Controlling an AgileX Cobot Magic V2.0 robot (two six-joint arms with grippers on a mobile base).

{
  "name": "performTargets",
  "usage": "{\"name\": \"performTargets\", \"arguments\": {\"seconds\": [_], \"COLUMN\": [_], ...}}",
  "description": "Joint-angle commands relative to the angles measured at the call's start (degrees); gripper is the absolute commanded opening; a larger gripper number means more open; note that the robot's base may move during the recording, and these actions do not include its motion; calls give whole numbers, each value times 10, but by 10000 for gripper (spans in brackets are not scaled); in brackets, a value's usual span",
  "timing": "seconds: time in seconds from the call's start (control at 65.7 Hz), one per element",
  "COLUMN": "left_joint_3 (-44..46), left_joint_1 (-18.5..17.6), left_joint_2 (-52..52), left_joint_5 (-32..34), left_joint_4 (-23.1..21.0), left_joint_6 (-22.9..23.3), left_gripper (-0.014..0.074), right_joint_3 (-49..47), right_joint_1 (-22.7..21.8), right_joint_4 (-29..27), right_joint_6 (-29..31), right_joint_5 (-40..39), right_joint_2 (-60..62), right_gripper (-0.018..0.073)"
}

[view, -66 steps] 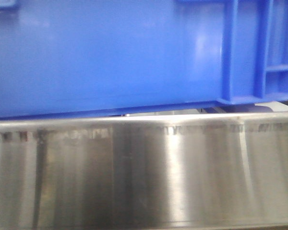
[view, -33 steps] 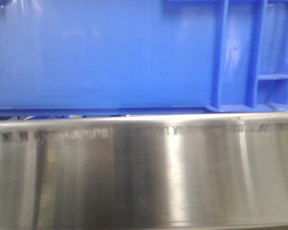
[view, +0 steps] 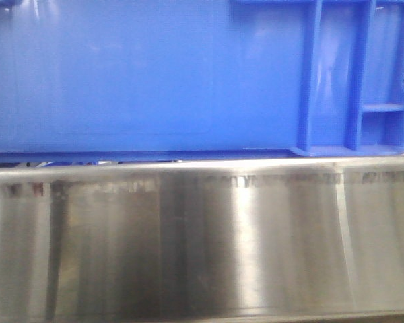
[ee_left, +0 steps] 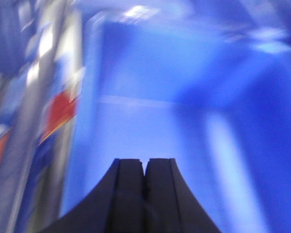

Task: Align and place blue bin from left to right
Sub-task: 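Open both grippers and lift them off the bin rims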

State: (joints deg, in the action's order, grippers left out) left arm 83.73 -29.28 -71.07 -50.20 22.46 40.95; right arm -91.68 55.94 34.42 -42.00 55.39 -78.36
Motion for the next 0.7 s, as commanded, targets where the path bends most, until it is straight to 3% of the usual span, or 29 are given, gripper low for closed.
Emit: {"name": "performTargets", "arguments": {"seconds": [0.0,0.137,0.32,0.472,0.685], "left_joint_3": [-62,-152,-248,-292,-343], "left_joint_1": [-4,-4,-4,-4,-4], "left_joint_2": [46,110,193,239,304], "left_joint_5": [87,210,368,402,409], "left_joint_4": [-3,-1,-1,3,3], "left_joint_6": [-4,-7,-83,-138,-140], "left_gripper": [-111,-111,-111,-111,-111], "right_joint_3": [44,124,215,276,361], "right_joint_1": [2,2,2,2,2], "right_joint_4": [8,9,9,9,9], "right_joint_6": [8,15,76,96,96], "right_joint_5": [-70,-177,-280,-288,-290], "right_joint_2": [35,97,182,241,348], "right_gripper": [-78,-78,-78,-78,-78]}}
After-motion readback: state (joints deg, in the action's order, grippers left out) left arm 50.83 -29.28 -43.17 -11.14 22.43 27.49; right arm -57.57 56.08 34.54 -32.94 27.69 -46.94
